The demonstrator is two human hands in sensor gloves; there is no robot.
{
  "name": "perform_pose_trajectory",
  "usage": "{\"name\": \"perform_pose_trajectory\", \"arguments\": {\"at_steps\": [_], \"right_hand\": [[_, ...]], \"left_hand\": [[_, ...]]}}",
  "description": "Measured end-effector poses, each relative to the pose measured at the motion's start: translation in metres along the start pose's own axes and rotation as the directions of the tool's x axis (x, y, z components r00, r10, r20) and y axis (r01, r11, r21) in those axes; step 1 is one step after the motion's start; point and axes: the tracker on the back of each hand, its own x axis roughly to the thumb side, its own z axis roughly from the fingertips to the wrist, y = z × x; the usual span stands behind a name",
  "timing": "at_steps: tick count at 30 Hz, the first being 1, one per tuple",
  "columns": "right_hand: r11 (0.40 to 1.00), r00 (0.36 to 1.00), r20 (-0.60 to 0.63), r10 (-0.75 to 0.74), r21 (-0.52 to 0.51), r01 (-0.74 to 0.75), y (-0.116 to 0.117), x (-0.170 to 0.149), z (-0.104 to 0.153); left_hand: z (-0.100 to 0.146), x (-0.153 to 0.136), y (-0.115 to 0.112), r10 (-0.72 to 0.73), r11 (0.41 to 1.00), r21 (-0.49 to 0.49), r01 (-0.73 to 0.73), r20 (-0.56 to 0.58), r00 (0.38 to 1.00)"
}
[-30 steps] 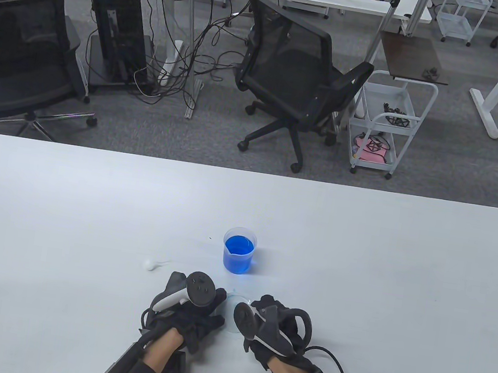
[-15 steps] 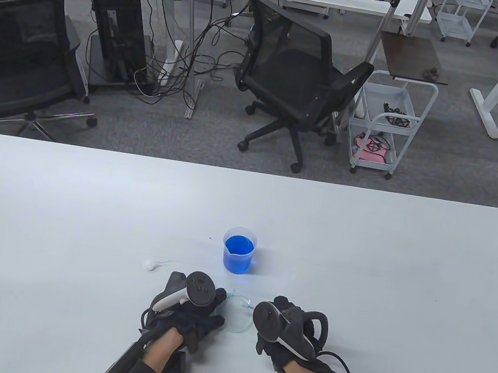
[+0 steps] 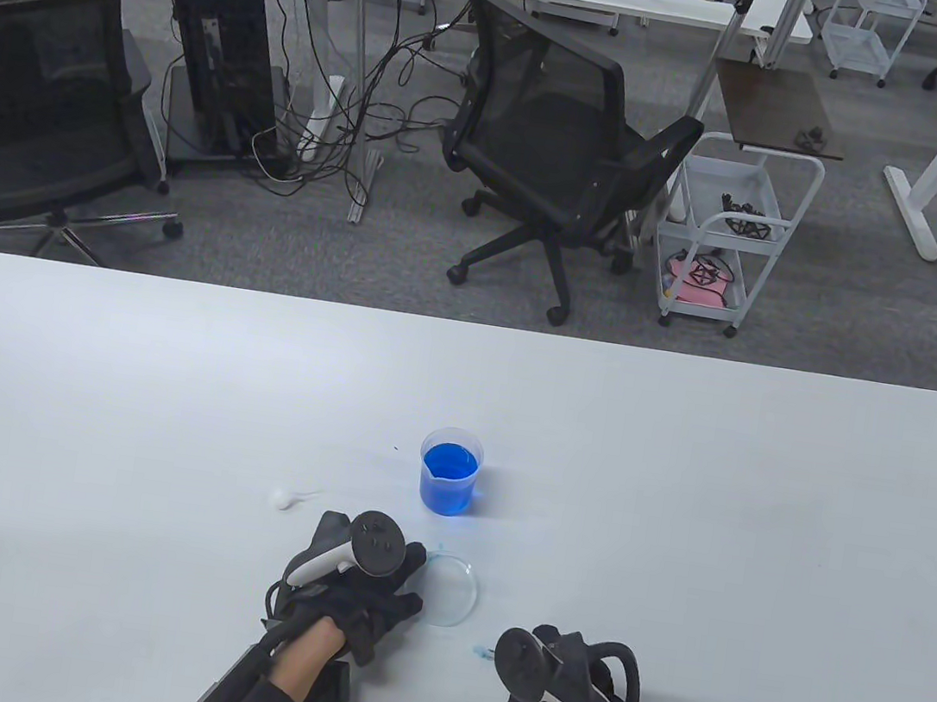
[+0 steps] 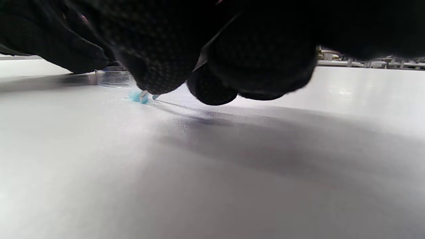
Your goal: Dip tweezers-held cotton tuft into dye solution and dot onto culture dish
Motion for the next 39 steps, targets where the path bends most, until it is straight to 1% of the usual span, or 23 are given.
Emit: {"name": "perform_pose_trajectory", "arguments": {"at_steps": [6,9,12,14,15,18,19,21,23,25,27,28,31,32,33,39], "right_hand": [[1.0,1.0,-0.006,-0.008,0.008,0.008,-0.003,-0.003,0.003],[0.999,0.999,-0.015,-0.039,-0.006,0.039,-0.014,-0.008,0.006],[0.991,0.992,-0.041,-0.121,-0.059,0.118,-0.031,-0.016,0.008],[0.978,0.979,-0.078,-0.189,-0.102,0.18,-0.044,-0.025,0.002],[0.974,0.973,-0.096,-0.21,-0.112,0.199,-0.047,-0.028,-0.002],[0.952,0.945,-0.155,-0.289,-0.152,0.267,-0.053,-0.039,-0.023],[0.948,0.935,-0.188,-0.301,-0.162,0.272,-0.052,-0.041,-0.032],[0.96,0.93,-0.255,-0.265,-0.164,0.229,-0.045,-0.043,-0.051],[0.975,0.933,-0.289,-0.213,-0.119,0.186,-0.037,-0.042,-0.064],[0.985,0.932,-0.32,-0.173,-0.039,0.169,-0.021,-0.039,-0.079],[0.989,0.931,-0.334,-0.144,-0.007,0.15,-0.01,-0.037,-0.087],[0.992,0.934,-0.34,-0.111,0.023,0.127,-0.004,-0.036,-0.09],[0.997,0.939,-0.343,-0.023,0.065,0.048,0.008,-0.033,-0.093],[0.997,0.939,-0.343,-0.002,0.075,0.029,0.009,-0.033,-0.092],[0.998,0.94,-0.34,-0.006,0.058,0.027,0.009,-0.032,-0.092],[0.997,0.946,-0.325,0.016,0.071,0.008,0.011,-0.029,-0.089]], "left_hand": [[0.0,0.0,0.0,0.0,1.0,0.002,0.0,-0.001,1.0],[0.0,0.0,0.0,0.0,1.0,0.003,0.0,-0.001,1.0],[0.0,0.0,0.0,0.001,1.0,0.002,-0.001,0.0,1.0],[0.0,-0.001,0.0,0.0,1.0,0.002,0.0,0.001,1.0],[0.0,-0.001,0.0,0.0,1.0,0.002,0.0,0.002,1.0],[0.0,-0.001,0.0,0.0,1.0,0.002,0.0,0.002,1.0],[0.0,-0.001,0.0,0.0,1.0,0.002,0.0,0.002,1.0],[0.0,-0.001,0.0,0.0,1.0,0.002,0.0,0.002,1.0],[0.0,-0.001,0.0,0.0,1.0,0.002,0.0,0.002,1.0],[0.0,-0.001,0.0,0.0,1.0,0.002,0.0,0.002,1.0],[0.0,-0.001,0.0,-0.001,1.0,0.002,0.001,0.003,1.0],[0.0,0.0,0.0,-0.001,1.0,0.002,0.001,0.003,1.0],[0.0,0.0,0.0,-0.001,1.0,0.001,0.001,0.004,1.0],[0.0,0.0,-0.001,0.0,1.0,0.001,0.0,0.004,1.0],[0.0,0.0,-0.001,0.001,1.0,0.0,-0.001,0.004,1.0],[0.0,0.0,0.0,0.002,1.0,-0.002,-0.002,0.003,1.0]]}}
